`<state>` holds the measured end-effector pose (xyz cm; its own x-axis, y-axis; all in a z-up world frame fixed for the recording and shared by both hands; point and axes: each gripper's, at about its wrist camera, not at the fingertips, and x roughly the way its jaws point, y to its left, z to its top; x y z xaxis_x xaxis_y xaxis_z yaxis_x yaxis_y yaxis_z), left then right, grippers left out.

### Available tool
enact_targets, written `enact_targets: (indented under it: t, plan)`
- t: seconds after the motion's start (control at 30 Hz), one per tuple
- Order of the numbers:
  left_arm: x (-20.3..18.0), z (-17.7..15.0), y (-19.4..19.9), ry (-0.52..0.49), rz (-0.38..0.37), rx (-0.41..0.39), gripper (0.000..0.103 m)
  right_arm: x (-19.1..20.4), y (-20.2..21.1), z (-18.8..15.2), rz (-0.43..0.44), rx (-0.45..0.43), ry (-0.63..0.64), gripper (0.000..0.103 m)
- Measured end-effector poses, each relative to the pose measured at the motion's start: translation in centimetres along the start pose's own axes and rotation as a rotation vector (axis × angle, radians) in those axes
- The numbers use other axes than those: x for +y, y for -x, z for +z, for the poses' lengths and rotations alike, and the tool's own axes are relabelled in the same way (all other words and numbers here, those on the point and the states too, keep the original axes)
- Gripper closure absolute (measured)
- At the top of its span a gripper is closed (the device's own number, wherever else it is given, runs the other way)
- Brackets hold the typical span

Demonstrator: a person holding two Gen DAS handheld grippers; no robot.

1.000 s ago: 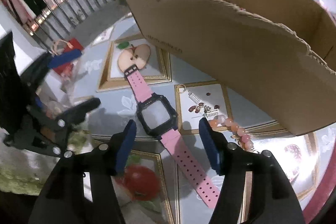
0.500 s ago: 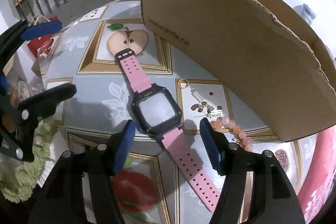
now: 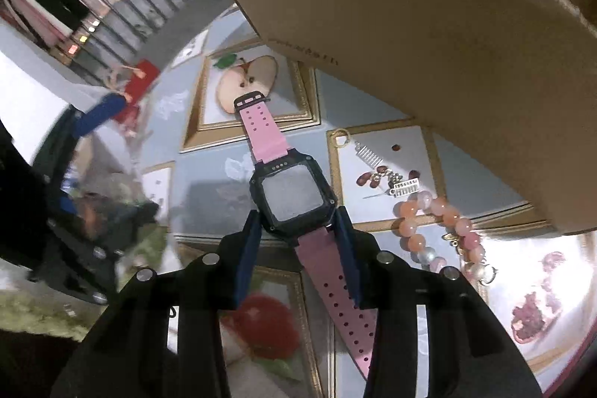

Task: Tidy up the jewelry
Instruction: 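Grasp the watch strap with the left gripper while the right gripper releases the watch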

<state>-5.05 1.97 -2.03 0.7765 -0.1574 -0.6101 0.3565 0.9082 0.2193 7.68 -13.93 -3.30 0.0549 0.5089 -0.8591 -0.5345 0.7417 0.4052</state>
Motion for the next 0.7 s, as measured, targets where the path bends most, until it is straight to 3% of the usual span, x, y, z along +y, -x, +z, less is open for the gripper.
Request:
enact_targets:
  t: [0.2,0.4,0.7]
  plan:
    - [-2.3,0.6,-0.6,-0.144,-0.024,-0.027,0.012,-0.7,-0.3,0.3,0.109,0.072,0.008,0.064]
    - [-2.7,1.3,-2.9,-0.22,-0.062,0.015,0.03,-1.7,-0.3,0.3,0.199,0.105,0.01,0.064]
    - [-3.2,1.8,-5.2,-0.309,-0.201,0.11,0.048,-3.1,-0.3,0.5,0.306,0.123,0.006,0.063]
